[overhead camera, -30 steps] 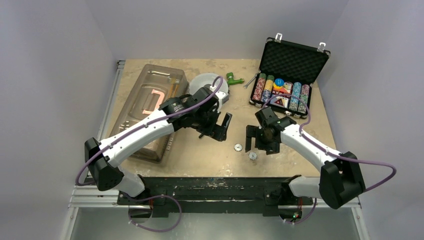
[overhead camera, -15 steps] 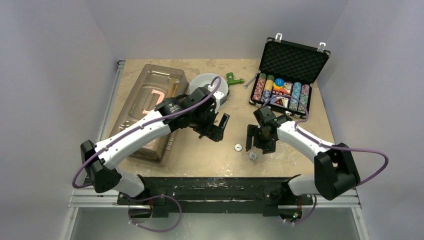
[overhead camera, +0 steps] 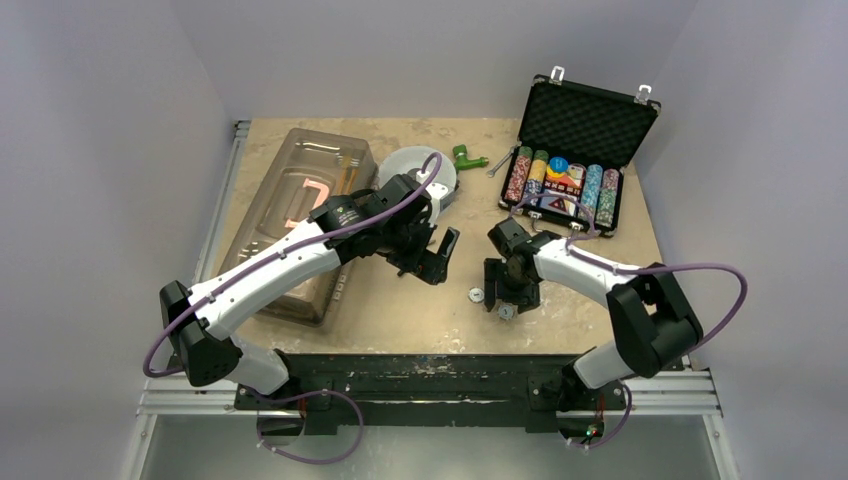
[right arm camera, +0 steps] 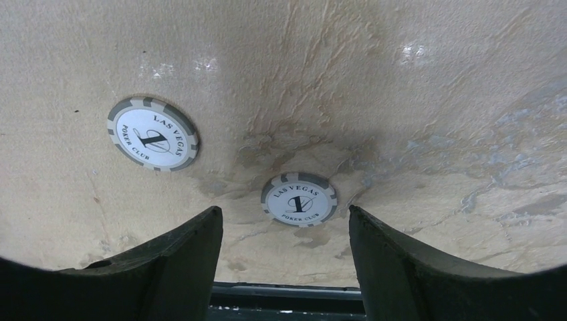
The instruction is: Pack up texas hold em set
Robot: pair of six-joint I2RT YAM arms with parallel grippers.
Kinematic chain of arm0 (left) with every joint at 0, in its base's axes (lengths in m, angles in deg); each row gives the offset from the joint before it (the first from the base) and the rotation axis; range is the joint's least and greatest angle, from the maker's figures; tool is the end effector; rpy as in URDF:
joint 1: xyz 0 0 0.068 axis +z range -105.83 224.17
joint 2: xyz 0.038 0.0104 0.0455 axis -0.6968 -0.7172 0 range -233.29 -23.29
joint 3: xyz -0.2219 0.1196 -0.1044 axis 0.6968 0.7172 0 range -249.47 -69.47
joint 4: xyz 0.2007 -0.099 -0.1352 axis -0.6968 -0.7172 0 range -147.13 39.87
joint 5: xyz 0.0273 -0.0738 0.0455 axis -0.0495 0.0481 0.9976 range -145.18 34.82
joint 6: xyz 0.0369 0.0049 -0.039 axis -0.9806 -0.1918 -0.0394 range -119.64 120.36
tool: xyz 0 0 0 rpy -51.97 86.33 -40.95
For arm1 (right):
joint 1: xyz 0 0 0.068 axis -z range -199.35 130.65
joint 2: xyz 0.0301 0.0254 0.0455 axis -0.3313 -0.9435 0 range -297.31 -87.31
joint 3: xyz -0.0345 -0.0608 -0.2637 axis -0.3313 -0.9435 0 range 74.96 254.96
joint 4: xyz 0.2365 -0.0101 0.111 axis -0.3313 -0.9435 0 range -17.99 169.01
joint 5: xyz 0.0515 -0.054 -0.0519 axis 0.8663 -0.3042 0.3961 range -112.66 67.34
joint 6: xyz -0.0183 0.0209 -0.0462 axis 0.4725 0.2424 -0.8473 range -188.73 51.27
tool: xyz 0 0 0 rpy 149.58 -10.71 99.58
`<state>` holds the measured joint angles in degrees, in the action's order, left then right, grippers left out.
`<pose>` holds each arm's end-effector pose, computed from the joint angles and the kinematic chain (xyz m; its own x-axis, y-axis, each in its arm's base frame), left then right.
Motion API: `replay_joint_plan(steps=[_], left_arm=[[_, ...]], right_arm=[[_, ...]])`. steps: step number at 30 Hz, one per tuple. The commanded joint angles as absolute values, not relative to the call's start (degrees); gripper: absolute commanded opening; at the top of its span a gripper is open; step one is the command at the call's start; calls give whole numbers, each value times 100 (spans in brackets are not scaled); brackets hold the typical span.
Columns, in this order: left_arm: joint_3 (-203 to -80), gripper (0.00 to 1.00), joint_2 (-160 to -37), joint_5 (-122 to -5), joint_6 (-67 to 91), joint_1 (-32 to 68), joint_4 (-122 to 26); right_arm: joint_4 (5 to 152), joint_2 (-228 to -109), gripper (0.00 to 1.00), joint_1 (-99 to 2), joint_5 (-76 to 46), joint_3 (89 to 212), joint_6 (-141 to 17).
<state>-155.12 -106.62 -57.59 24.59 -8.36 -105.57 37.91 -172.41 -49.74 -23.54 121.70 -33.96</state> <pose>0.1798 -0.2369 0.3580 -0.7754 0.3377 -0.5336 0.5374 0.7965 -0.2769 0.2131 0.1244 0.1638 -0.9837 0.0841 -0.1589 0.0700 0.9933 0.0919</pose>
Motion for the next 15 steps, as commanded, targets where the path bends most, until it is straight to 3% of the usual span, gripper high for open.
replay_joint_plan(steps=[1,15], left_arm=[[-15577,100,-10503,-5847,2321,-812,-10516],[-15752,100,-10615,-5818,2182,-812,-10628]], right_arm=[[3900,-17348,65,-4988,-2624,12357,-3334],[3663,-17815,59,-5322,-2973,12614,-3182]])
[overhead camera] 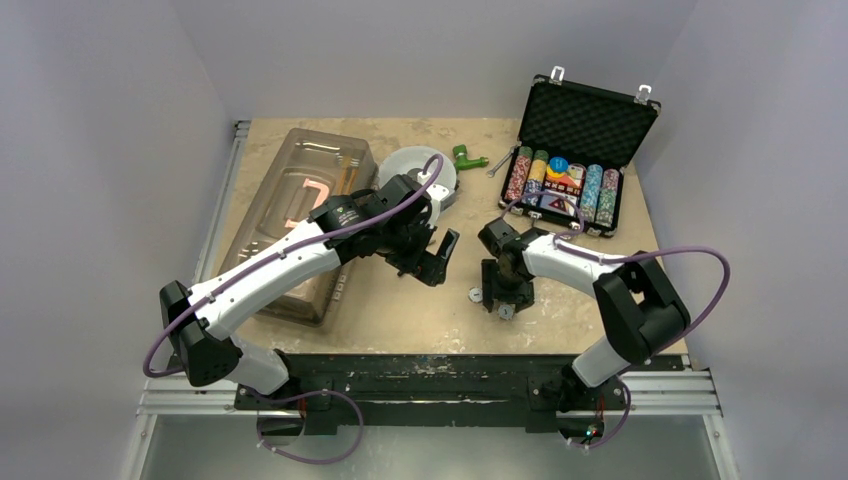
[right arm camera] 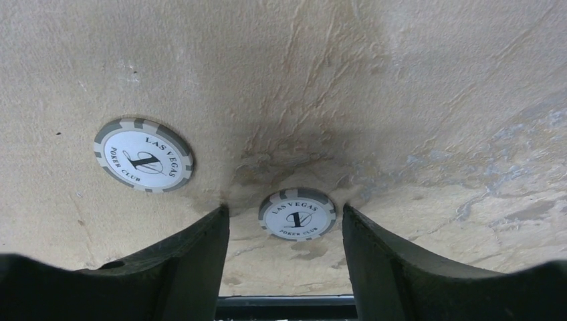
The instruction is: Pack up texas hold em set
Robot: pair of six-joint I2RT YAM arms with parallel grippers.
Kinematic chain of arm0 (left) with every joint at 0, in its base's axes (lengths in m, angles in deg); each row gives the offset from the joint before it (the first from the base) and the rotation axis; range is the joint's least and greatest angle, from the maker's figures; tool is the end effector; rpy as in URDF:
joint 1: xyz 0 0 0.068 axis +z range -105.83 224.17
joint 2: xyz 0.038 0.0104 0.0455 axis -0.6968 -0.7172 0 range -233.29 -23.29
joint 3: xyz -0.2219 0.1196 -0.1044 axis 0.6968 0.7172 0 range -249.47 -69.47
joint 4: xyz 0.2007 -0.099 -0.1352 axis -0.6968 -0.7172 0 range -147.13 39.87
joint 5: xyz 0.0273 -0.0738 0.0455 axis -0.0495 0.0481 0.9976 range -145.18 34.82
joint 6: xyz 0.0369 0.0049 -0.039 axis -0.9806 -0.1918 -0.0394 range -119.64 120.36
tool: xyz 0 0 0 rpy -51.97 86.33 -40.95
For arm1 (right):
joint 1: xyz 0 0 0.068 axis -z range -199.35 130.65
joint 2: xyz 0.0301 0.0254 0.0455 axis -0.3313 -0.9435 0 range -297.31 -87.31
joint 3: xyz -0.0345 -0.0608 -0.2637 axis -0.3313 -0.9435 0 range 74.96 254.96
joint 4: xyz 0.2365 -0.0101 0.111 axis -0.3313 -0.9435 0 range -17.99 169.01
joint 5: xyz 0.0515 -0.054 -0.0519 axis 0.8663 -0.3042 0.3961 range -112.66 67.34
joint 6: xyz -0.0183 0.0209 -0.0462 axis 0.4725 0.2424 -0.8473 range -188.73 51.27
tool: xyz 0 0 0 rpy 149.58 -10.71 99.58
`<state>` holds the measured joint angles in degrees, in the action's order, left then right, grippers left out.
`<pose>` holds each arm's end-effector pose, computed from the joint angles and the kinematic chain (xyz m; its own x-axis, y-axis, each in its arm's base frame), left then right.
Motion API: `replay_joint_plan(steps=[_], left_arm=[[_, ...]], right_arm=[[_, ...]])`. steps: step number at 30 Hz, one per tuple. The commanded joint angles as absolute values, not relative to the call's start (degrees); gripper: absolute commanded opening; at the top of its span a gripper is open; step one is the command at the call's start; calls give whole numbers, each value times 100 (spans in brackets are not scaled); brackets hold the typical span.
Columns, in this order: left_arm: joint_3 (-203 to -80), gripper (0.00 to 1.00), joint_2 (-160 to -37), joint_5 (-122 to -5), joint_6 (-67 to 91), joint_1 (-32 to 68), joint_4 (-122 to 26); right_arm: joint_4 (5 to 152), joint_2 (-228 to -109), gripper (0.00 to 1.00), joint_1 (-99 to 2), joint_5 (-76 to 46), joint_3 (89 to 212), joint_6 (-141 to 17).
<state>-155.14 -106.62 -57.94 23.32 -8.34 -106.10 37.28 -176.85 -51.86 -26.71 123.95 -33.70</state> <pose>0.1792 -0.2364 0.3575 -0.7671 0.3599 -0.5310 0.5546 0.7881 -0.2670 0.2187 0.1364 0.1553 -0.9874 0.0496 -0.1502 0.0472 0.9987 0.0198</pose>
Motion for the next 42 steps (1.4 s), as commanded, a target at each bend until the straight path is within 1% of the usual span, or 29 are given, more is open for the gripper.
replay_joint_plan(steps=[1,8,13,18,31,42], left_arm=[[-15761,100,-10617,-5817,2173,-812,-10629],[-15737,100,-10641,-5808,2172,-814,-10622],[-15736,100,-10641,-5805,2163,-812,-10612],[-15714,100,-10628,-5782,2164,-812,-10621],[-15575,100,-10535,-5771,2181,-817,-10584],[-15308,100,-10337,-6108,2397,-452,-10414]], right_arm=[[3635,-17833,58,-5339,-3010,12617,-3174],[3612,-17857,53,-5386,-3146,12589,-3124],[3795,-17872,49,-5391,-2913,12440,-3127],[3842,-17826,44,-5394,-2923,12361,-3096],[3902,-17590,35,-5390,-2892,12398,-3005],[3825,-17442,33,-5377,-2979,12581,-2885]])
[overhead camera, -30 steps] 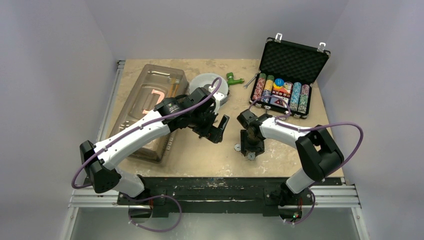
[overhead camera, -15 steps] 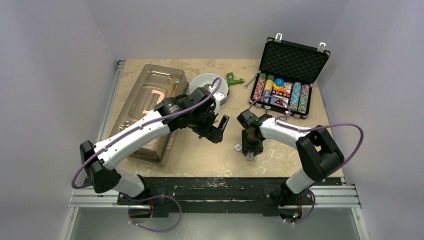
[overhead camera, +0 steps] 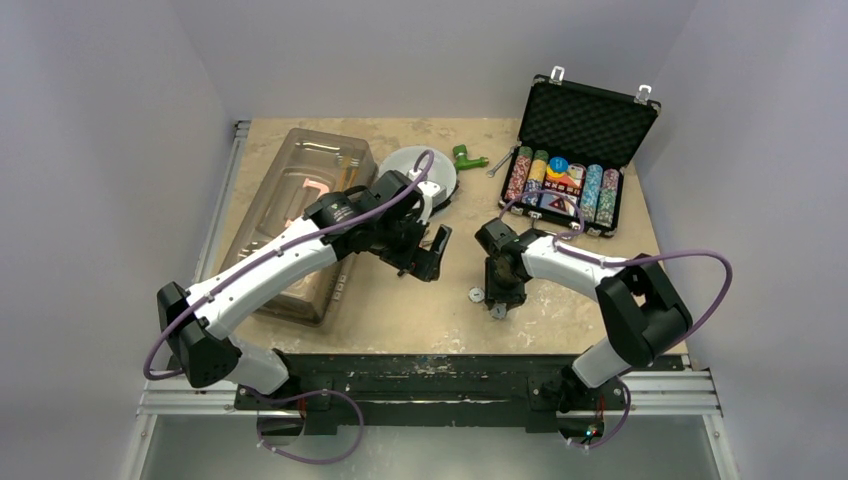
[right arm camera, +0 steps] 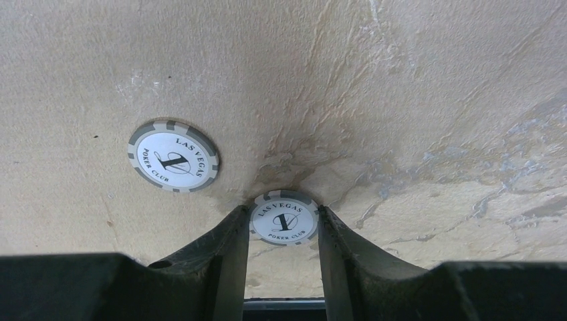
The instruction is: Pack up texas hold em set
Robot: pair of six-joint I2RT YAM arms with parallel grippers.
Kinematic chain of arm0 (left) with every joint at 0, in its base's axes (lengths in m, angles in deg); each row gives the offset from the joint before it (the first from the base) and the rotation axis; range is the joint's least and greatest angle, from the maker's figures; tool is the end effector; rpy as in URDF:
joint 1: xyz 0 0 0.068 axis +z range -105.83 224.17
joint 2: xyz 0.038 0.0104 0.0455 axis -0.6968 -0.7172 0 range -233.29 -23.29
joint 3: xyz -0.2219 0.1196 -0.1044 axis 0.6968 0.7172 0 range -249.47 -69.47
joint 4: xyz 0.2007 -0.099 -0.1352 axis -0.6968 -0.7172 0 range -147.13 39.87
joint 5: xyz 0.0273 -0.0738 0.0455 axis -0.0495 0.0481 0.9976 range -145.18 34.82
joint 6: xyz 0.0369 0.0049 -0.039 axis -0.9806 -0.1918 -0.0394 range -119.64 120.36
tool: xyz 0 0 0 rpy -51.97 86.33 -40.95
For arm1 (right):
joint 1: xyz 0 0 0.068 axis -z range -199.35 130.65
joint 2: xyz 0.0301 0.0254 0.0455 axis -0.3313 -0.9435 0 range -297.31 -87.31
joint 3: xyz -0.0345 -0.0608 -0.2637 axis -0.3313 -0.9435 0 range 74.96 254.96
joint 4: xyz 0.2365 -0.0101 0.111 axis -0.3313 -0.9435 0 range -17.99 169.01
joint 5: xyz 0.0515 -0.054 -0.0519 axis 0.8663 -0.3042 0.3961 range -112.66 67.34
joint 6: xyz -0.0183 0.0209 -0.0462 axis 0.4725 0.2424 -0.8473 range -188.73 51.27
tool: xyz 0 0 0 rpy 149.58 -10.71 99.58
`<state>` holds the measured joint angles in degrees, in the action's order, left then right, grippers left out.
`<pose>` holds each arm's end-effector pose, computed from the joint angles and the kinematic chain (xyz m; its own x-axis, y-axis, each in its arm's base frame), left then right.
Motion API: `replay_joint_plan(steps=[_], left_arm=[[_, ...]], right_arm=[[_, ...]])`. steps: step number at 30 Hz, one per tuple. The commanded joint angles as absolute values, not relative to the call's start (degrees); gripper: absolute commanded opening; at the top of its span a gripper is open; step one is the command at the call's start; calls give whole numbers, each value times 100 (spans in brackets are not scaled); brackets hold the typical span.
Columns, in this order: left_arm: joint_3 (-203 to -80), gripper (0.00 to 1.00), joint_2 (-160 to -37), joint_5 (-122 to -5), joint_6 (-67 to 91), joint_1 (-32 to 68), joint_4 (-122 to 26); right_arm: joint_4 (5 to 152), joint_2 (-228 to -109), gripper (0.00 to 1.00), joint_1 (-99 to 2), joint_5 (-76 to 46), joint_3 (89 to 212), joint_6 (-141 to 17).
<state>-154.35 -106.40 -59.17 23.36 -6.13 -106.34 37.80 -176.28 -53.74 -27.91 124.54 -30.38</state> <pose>0.1866 -0.2285 0.3541 -0.7883 0.3393 -0.5133 0.5273 0.8025 -0.2793 0.2168 0.1445 0.1604 -0.9798 0.0780 -0.1841 0.0736 0.9968 0.0306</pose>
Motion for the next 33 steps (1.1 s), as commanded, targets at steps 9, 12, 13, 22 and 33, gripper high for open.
replay_joint_plan(steps=[9,12,13,22,33], left_arm=[[-15131,100,-10223,-6305,2497,-246,-10296],[-15093,100,-10191,-6323,2506,-207,-10283],[-15070,100,-10175,-6318,2506,-201,-10280],[-14927,100,-10162,-6654,2606,-7,-10087],[-14749,100,-9682,-6136,2651,40,-9985]], right_arm=[[3887,-17564,33,-5265,-2858,12751,-2885],[3830,-17566,32,-5240,-2885,12857,-2907],[3817,-17553,32,-5240,-2882,12877,-2908],[3701,-17640,33,-5116,-2723,13261,-3056],[4092,-17529,64,-6189,-2119,13140,-3849]])
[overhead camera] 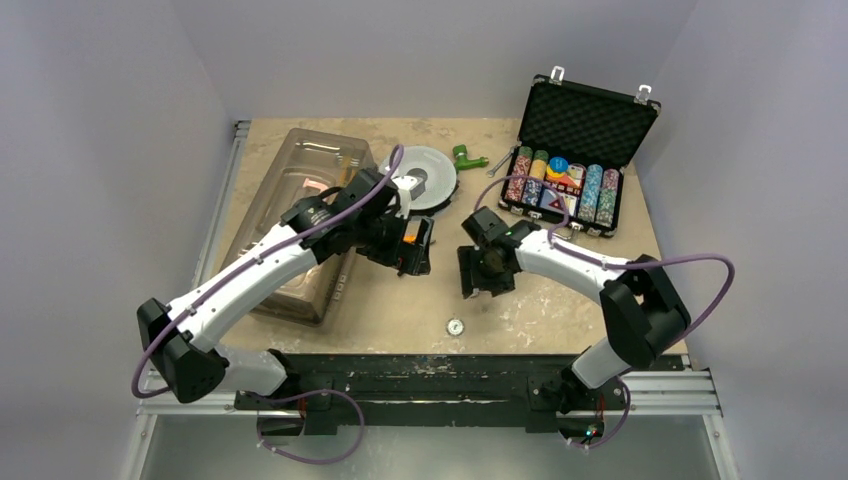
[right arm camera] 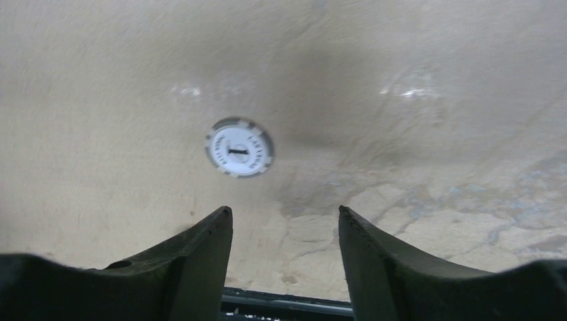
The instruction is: Pack up texas hold em set
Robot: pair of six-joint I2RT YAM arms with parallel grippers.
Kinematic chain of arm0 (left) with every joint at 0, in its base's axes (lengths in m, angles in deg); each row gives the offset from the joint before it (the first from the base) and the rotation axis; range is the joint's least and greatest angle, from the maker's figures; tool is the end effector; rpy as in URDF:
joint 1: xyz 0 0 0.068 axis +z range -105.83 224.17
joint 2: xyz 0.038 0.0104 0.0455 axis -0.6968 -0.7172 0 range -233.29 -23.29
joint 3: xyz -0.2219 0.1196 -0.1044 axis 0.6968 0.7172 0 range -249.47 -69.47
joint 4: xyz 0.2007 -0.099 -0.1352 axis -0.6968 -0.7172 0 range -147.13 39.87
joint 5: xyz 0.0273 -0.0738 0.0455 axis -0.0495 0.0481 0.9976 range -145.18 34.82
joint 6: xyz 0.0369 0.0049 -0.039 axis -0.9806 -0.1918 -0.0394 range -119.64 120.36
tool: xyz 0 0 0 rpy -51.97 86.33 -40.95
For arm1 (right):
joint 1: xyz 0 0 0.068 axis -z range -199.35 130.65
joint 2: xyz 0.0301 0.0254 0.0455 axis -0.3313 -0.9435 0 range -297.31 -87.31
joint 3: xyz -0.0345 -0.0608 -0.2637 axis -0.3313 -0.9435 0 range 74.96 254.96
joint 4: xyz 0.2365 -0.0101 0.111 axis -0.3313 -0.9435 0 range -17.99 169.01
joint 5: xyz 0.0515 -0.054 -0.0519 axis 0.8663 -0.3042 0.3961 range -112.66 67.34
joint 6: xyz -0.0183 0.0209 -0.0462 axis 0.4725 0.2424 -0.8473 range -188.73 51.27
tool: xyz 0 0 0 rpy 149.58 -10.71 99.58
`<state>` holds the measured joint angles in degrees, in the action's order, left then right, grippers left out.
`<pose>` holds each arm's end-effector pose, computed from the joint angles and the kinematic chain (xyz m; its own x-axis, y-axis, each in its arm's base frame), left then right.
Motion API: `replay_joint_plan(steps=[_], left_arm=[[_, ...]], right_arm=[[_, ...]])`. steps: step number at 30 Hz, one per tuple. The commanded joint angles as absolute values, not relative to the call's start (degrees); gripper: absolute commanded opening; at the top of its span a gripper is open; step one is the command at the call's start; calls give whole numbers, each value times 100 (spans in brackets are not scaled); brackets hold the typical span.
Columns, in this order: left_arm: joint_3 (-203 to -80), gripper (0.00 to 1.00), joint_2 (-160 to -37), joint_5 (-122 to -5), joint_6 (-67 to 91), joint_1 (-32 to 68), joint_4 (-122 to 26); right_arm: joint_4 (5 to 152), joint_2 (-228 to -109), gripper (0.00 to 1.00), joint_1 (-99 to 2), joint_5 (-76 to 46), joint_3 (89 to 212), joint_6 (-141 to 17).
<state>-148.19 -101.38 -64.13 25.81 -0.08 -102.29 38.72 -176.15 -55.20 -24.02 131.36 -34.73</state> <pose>0.1951 -0.1977 0.3491 -0.8323 0.2182 -0.5095 0.4440 0.8127 -0.3773 0.2324 0.1669 0.1920 -0.9659 -0.0083 -0.2588 -0.0479 0.9879 0.1472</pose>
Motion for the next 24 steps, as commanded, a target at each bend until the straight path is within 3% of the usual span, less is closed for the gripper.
replay_joint_plan(steps=[1,10,24], left_arm=[[-14731,100,-9600,-6049,2657,40,-9988],[-14418,100,-8990,-5568,2799,40,-9926],[-14394,100,-8929,-5663,2874,40,-10064]], right_arm=[[4026,-17617,65,-6381,-2218,13200,-3857],[3648,-18346,67,-7397,-2729,13692,-3720],[3520,-18849,50,-7658,-2768,13824,-3722]])
